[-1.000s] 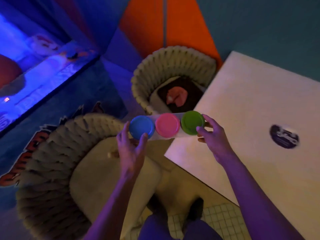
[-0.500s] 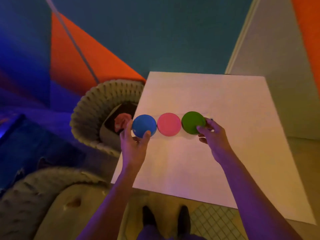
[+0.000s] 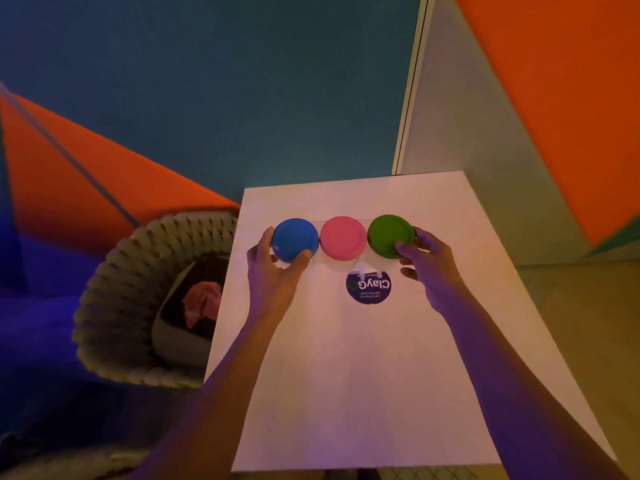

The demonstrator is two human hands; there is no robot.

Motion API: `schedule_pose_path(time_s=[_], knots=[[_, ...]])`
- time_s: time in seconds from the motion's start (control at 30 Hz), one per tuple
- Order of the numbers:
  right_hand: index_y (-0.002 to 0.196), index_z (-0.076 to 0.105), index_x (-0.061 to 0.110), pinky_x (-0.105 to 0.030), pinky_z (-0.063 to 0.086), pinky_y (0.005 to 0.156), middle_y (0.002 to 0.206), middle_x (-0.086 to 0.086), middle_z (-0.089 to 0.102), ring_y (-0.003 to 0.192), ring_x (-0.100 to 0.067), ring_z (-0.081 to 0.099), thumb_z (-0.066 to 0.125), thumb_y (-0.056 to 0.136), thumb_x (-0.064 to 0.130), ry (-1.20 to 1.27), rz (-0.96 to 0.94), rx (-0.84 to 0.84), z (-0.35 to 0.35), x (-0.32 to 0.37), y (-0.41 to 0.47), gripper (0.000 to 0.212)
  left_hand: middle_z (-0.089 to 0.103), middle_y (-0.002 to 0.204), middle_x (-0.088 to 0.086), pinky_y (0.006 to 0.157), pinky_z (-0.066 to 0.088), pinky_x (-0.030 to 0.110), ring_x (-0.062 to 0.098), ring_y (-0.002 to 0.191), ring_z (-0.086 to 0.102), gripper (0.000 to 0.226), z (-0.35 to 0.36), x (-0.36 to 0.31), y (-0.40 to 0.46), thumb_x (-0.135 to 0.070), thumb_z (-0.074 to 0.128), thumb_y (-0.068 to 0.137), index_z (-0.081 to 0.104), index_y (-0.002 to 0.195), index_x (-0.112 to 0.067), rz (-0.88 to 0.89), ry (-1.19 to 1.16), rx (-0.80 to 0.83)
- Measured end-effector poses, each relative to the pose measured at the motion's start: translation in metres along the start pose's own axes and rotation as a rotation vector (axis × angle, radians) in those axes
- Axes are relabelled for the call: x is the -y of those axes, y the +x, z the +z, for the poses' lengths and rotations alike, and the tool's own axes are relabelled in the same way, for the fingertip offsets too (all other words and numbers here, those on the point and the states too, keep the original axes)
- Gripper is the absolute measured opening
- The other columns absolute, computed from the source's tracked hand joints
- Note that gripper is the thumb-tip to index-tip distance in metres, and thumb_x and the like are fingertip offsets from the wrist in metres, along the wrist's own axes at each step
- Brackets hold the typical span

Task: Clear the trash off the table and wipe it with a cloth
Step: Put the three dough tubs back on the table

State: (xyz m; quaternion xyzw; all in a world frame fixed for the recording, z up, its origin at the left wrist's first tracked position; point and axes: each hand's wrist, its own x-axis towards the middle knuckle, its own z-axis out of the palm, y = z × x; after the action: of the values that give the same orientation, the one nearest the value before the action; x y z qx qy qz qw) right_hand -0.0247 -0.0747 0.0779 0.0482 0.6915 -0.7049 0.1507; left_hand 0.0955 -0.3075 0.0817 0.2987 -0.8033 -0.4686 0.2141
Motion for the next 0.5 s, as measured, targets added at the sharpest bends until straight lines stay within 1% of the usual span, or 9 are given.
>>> schedule_pose_path(time_s=[0.13,0.27,0.37,0.43,0.5], knots=[[0.140,0.051,0.018,-0.034,0.052,0.069,0.130,-0.010,0.058,0.090,-0.022,0.060,0.074,0.087,0.019,-0.003,-0.004,-0.028,0.018,0.010,0.041,0.058,0.040,0.143,0.003,0.095,0.049,0.027,0.017,0.117,0.056,0.086,0.014,-0.003,0.057,-0.041,0.082,0.080,0.037,0.151,-0.027,0.039,-0.007,0.034],[0.143,0.048,0.020,-0.033,0.052,0.070,0.133,-0.009,0.055,0.098,-0.024,0.059,0.076,0.085,0.020,-0.004,-0.010,-0.036,0.037,0.024,0.079,0.065,0.039,0.140,0.001,0.100,0.049,0.029,0.016,0.120,0.052,0.090,0.026,-0.008,0.109,-0.037,0.087,0.075,0.037,0.150,-0.027,0.074,-0.021,0.057],[0.144,0.046,0.022,-0.033,0.052,0.071,0.136,-0.006,0.052,0.109,-0.027,0.059,0.081,0.080,0.021,-0.010,0.009,-0.018,0.045,0.034,0.107,0.073,0.038,0.129,-0.006,0.093,0.045,0.022,0.014,0.118,0.050,0.085,0.036,-0.018,0.139,-0.029,0.089,0.073,0.042,0.144,-0.029,0.125,-0.039,0.063],[0.143,0.046,0.022,-0.033,0.053,0.071,0.137,-0.004,0.051,0.116,-0.029,0.058,0.085,0.075,0.019,-0.030,0.017,-0.001,0.049,0.042,0.128,0.079,0.038,0.127,-0.006,0.093,0.045,0.024,0.013,0.116,0.050,0.085,0.044,-0.023,0.160,-0.028,0.089,0.073,0.042,0.143,-0.028,0.140,-0.040,0.066],[0.142,0.047,0.021,-0.032,0.053,0.070,0.135,-0.004,0.053,0.116,-0.029,0.058,0.086,0.072,0.015,-0.051,0.009,0.005,0.053,0.052,0.154,0.081,0.040,0.129,-0.004,0.097,0.049,0.029,0.016,0.116,0.052,0.084,0.055,-0.027,0.187,-0.029,0.089,0.072,0.044,0.143,-0.027,0.144,-0.035,0.059]])
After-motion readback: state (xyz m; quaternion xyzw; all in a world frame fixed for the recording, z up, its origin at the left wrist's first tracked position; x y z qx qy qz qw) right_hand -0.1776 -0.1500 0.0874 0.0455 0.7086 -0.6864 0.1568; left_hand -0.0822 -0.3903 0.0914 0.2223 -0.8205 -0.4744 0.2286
